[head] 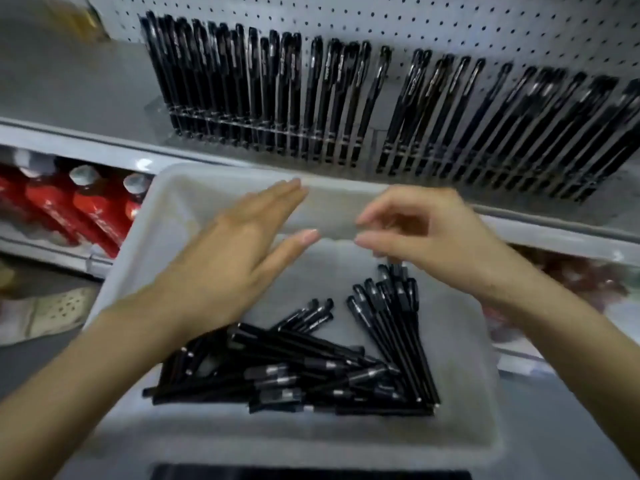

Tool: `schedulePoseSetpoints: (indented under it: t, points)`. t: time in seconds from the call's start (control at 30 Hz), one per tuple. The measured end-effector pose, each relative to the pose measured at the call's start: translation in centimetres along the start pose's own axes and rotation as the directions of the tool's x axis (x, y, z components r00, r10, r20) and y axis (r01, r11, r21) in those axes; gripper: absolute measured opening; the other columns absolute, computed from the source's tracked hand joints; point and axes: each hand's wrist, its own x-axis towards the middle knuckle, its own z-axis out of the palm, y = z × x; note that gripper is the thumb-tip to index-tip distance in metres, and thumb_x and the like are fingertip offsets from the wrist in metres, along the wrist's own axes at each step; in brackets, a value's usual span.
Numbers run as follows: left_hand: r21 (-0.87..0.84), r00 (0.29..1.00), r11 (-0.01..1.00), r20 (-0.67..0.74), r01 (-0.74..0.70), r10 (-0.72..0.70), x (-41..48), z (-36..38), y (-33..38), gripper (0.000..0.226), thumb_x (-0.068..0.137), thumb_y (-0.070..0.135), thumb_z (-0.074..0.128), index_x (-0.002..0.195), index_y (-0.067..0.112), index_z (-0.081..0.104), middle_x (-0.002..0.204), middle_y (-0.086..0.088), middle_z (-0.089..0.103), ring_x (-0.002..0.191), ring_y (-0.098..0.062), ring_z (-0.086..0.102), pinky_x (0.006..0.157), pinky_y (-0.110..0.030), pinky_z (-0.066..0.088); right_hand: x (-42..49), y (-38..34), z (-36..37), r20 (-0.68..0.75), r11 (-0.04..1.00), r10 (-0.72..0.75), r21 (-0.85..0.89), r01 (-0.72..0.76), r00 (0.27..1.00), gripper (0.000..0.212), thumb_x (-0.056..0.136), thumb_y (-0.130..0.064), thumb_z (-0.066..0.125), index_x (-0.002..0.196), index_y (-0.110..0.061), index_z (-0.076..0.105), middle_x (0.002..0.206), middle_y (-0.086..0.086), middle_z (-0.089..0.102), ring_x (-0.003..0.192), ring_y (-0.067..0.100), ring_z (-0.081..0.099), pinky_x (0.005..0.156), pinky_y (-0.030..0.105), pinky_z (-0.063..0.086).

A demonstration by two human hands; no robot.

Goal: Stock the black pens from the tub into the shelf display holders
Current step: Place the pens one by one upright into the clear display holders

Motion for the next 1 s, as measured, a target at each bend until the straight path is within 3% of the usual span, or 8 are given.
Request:
schedulePoseSetpoints:
  t: [0.07,0.17,0.27,0.4,0.7,0.8,1.0]
  points:
    - [-0.033,0.999,0.999,0.0,0.043,-0.043,-4.0,-0.5,0.6,0.073,0.087,0.07,0.016,0.146,0.03,0.03,0.15,0.015,0.03,0.134,0.005,0.025,0.105,-0.01,0.02,-1.9,1.0,2.7,0.215,0.998,0.053,0.008,-0.056,0.975,0.021,0.072,-0.032,0.071,0.083,-0.014,0.07,0.075,-0.004,0.068,0.068,0.005,0.062,0.068,0.026,0.051]
    - [0.041,0.999,0.998,-0.033,0.045,-0.043,-9.1,-0.1,2.0,0.063,0.094,0.063,0.02,0.137,0.025,0.046,0.135,0.009,0.053,0.116,-0.005,0.045,0.091,-0.016,0.039,-4.0,3.2,5.5,0.355,0.993,0.119,-0.058,-0.105,0.927,0.024,0.072,-0.039,0.07,0.08,-0.016,0.072,0.076,-0.005,0.07,0.071,0.006,0.063,0.068,0.022,0.049]
    - [0.091,0.996,0.992,-0.037,0.087,-0.084,-11.8,1.3,2.6,0.055,0.095,0.055,0.026,0.126,0.023,0.058,0.116,0.011,0.065,0.09,-0.007,0.059,0.073,-0.017,0.041,-5.2,4.5,6.7,0.312,0.982,0.172,-0.126,-0.139,0.934,0.017,0.072,-0.037,0.076,0.079,-0.023,0.07,0.073,-0.007,0.069,0.067,0.004,0.061,0.066,0.02,0.048]
    - [0.172,0.987,0.971,-0.038,0.163,-0.159,-12.5,2.3,2.5,0.057,0.096,0.055,0.023,0.119,0.022,0.062,0.106,0.01,0.068,0.08,-0.017,0.068,0.061,-0.024,0.049,-5.7,4.1,7.2,0.317,0.976,0.198,-0.155,-0.156,0.927,0.025,0.065,-0.04,0.079,0.082,-0.028,0.067,0.077,-0.009,0.063,0.069,0.0,0.056,0.064,0.013,0.044]
    - [0.168,0.969,0.955,-0.05,0.245,-0.24,-12.8,2.3,2.3,0.062,0.097,0.06,0.016,0.121,0.026,0.062,0.107,0.012,0.068,0.087,-0.015,0.069,0.062,-0.029,0.052,-5.4,3.8,8.2,0.374,0.958,0.23,-0.247,-0.143,0.898,0.026,0.062,-0.038,0.084,0.078,-0.033,0.064,0.082,-0.01,0.058,0.063,-0.002,0.049,0.059,0.013,0.04]
    - [0.146,0.966,0.955,-0.048,0.257,-0.253,-12.8,2.4,2.3,0.064,0.095,0.062,0.014,0.123,0.028,0.06,0.109,0.012,0.067,0.09,-0.016,0.068,0.065,-0.031,0.051,-5.1,4.2,8.4,0.37,0.953,0.241,-0.267,-0.146,0.897,0.023,0.066,-0.036,0.082,0.079,-0.026,0.066,0.08,-0.008,0.059,0.061,-0.004,0.05,0.059,0.012,0.039]
    - [0.165,0.966,0.953,-0.008,0.255,-0.257,-11.9,2.6,2.9,0.069,0.094,0.064,0.008,0.123,0.028,0.059,0.108,0.011,0.067,0.091,-0.016,0.067,0.068,-0.031,0.051,-5.2,5.0,7.8,0.431,0.96,0.28,-0.142,-0.242,0.858,0.014,0.077,-0.025,0.076,0.076,-0.014,0.067,0.067,-0.008,0.057,0.057,-0.003,0.046,0.056,0.012,0.037]
